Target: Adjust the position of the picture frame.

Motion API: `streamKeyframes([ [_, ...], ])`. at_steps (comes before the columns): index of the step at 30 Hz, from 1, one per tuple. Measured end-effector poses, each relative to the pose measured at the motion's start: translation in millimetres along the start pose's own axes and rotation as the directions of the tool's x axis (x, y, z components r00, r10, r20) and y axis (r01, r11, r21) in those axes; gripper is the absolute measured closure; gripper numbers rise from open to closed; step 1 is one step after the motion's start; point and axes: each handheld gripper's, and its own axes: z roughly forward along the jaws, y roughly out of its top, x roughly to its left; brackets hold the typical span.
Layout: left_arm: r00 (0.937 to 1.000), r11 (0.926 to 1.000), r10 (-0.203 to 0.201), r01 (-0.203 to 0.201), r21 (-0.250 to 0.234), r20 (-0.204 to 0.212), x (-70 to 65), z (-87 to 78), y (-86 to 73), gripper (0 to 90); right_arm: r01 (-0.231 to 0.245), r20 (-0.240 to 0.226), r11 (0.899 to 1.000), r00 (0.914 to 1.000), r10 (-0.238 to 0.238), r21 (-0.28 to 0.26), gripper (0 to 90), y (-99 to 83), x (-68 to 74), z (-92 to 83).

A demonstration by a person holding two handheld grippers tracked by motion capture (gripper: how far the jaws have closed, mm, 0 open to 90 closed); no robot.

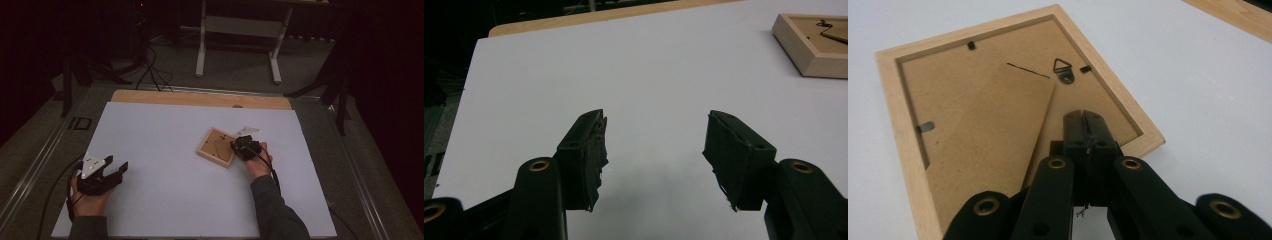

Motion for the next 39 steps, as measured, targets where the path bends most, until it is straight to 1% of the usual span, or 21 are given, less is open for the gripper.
streamKeyframes([
  [4,1.0,1.0,0.005,-0.005,0.002,0.002,-1.0,0.9,0.2,41.6,-0.015,-0.019,1.0,0.9997,0.015,-0.01,89.9,-5.0,7.0,-5.0],
  [8,0.9999,0.9999,0.01,-0.01,0.004,0.006,-2.6,1.5,0.3,41.6,-0.005,-0.037,1.0,0.9993,0.004,-0.015,89.8,-9.2,17.1,-10.1],
  [9,0.9999,0.9999,0.01,-0.01,0.004,0.005,-3.1,1.9,0.4,41.6,-0.006,-0.051,1.0,0.9987,0.005,-0.018,89.8,-9.8,19.3,-10.9],
  [10,0.9999,0.9999,0.01,-0.01,0.003,0.006,-3.4,2.1,0.4,41.6,-0.017,-0.098,1.0,0.9951,0.015,-0.024,89.9,-11.1,23.8,-12.0],
  [11,0.9999,0.9999,0.012,-0.012,0.005,0.007,-3.9,2.2,0.5,41.6,-0.013,-0.098,1.0,0.9951,0.01,-0.028,89.9,-11.7,28.4,-12.6],
  [12,0.9999,0.9999,0.012,-0.012,0.005,0.007,-4.1,2.3,0.5,41.6,0.021,-0.06,0.999,0.998,-0.023,-0.025,89.9,-11.8,35.0,-14.1],
  [13,0.9999,0.9999,0.012,-0.012,0.005,0.007,-4.1,2.3,0.5,41.6,0.021,-0.06,0.999,0.998,-0.023,-0.025,89.9,-11.8,35.0,-14.1],
  [14,0.9999,0.9999,0.013,-0.013,0.004,0.009,-4.6,2.4,0.6,41.6,0.03,-0.05,0.999,0.9983,-0.031,-0.025,89.9,-11.9,37.6,-14.6],
  [15,0.9998,0.9999,0.015,-0.015,0.003,0.011,-5.1,2.6,0.6,41.6,0.021,-0.058,0.999,0.998,-0.023,-0.026,89.9,-12.6,39.5,-15.3],
  [17,0.9998,0.9999,0.016,-0.016,0.004,0.012,-5.4,2.8,0.7,41.6,0.015,-0.071,0.999,0.9974,-0.017,-0.029,89.9,-13.7,38.6,-16.2],
  [21,0.9997,0.9997,0.021,-0.021,0.01,0.014,-6.7,4.3,1.0,41.6,0.004,-0.075,0.999,0.9971,-0.007,-0.033,89.9,-16.0,42.5,-18.3],
  [25,0.9993,0.9994,0.032,-0.032,0.013,0.019,-9.7,5.9,1.6,41.6,0.026,-0.091,0.999,0.9955,-0.028,-0.031,90.0,-15.4,51.2,-19.5],
  [26,0.9993,0.9994,0.032,-0.032,0.013,0.019,-9.7,5.9,1.6,41.6,0.026,-0.091,0.999,0.9955,-0.028,-0.031,90.0,-15.4,51.2,-19.5],
  [27,0.9992,0.9993,0.034,-0.035,0.014,0.021,-10.4,6.3,1.8,41.6,0.026,-0.107,0.999,0.9938,-0.029,-0.032,90.0,-14.7,56.0,-19.3],
  [31,0.999,0.9992,0.037,-0.037,0.017,0.025,-12.3,8.3,2.1,41.6,0.036,-0.128,0.999,0.991,-0.04,-0.036,89.9,-12.5,65.9,-17.9],
  [34,0.9988,0.999,0.041,-0.041,0.018,0.028,-13.2,8.7,2.5,41.7,0.034,-0.138,0.999,0.9896,-0.039,-0.034,89.9,-11.3,68.9,-17.4],
  [35,0.9987,0.999,0.041,-0.042,0.017,0.029,-13.7,9.0,2.6,41.7,0.047,-0.154,0.998,0.9867,-0.052,-0.036,90.0,-7.9,77.3,-15.1],
  [38,0.9984,0.9988,0.044,-0.045,0.017,0.034,-15.5,9.9,3.0,41.8,0.065,-0.174,0.997,0.9822,-0.07,-0.036,90.0,-2.9,87.9,-11.8],
  [39,0.9984,0.9988,0.044,-0.045,0.017,0.034,-15.5,9.9,3.0,41.9,0.065,-0.174,0.997,0.9822,-0.07,-0.036,90.0,-2.9,87.9,-11.8],
])
